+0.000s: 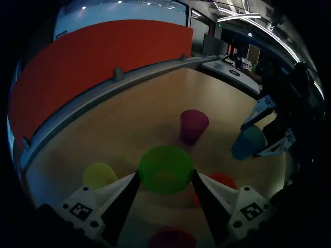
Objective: Pour water
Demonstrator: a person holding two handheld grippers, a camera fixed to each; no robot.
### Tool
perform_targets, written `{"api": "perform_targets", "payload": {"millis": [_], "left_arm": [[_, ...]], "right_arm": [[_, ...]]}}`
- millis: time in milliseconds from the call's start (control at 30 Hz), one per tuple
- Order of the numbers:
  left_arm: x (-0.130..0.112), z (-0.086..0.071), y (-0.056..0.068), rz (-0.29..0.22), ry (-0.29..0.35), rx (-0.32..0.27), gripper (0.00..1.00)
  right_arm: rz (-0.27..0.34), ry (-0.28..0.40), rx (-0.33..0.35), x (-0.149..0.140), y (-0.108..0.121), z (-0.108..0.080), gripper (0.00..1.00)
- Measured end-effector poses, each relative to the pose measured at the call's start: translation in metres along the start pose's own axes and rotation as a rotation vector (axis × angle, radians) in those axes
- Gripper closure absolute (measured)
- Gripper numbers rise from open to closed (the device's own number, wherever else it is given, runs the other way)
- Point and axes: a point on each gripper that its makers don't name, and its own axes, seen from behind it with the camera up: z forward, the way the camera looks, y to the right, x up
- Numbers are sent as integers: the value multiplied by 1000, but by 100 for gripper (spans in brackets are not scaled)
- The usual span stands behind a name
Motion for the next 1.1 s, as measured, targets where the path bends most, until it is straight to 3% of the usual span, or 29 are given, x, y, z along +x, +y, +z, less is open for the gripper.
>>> {"api": "perform_targets", "payload": {"millis": [400,767,1100], "left_arm": [[38,-49,6,27,188,31,12],[63,-84,13,74,332,72,13],[78,-114,10,29,468,84,13]], "right_arm": [[0,43,-11,20,-3,-6,8],[-1,84,-21,37,-6,-14,7],[3,120,-28,50,-10,-21,8]]}}
